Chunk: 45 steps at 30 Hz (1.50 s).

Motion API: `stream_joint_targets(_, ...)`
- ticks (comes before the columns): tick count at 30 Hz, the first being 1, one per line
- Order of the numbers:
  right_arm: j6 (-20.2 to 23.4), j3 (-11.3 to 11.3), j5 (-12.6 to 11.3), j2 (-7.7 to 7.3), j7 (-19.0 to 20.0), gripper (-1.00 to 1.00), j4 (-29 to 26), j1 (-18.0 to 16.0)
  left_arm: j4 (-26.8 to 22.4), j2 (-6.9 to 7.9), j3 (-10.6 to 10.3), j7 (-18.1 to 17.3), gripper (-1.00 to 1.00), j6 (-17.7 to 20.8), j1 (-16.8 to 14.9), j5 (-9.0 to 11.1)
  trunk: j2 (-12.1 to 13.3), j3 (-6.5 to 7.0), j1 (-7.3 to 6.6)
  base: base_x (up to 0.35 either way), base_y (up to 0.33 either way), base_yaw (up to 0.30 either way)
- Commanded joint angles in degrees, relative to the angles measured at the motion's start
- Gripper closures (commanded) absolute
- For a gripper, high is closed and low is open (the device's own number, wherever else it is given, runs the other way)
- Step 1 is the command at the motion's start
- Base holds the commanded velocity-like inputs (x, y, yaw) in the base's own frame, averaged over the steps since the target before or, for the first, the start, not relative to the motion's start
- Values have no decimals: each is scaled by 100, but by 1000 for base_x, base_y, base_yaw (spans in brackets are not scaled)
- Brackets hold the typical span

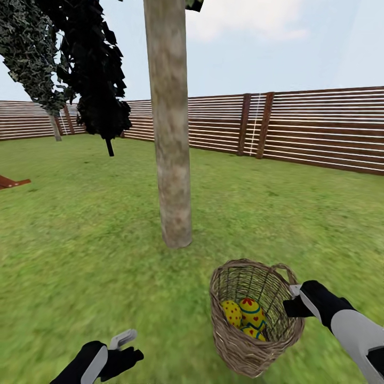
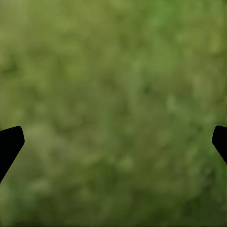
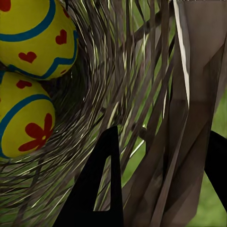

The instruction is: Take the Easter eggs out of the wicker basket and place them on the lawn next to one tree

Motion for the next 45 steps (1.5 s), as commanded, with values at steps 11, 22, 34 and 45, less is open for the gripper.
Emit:
stream_joint_targets(11,-3,29,25,22,-17,-100,-26,242,2,5,-25,-12,-100,-96,-5,0,1,-8,3,0,0,0)
stream_joint_targets(22,-12,38,25,49,-17,-100,-26,242,-4,14,-17,-16,-100,-117,-5,0,1,-8,3,0,0,0)
stream_joint_targets(34,-15,44,27,119,-26,-100,-26,242,-4,9,6,168,-100,-117,-5,16,17,258,-28,0,0,0)
stream_joint_targets(45,-12,47,34,125,-26,-100,-26,242,-4,5,8,471,-100,-134,-5,46,32,502,-56,0,16,0)
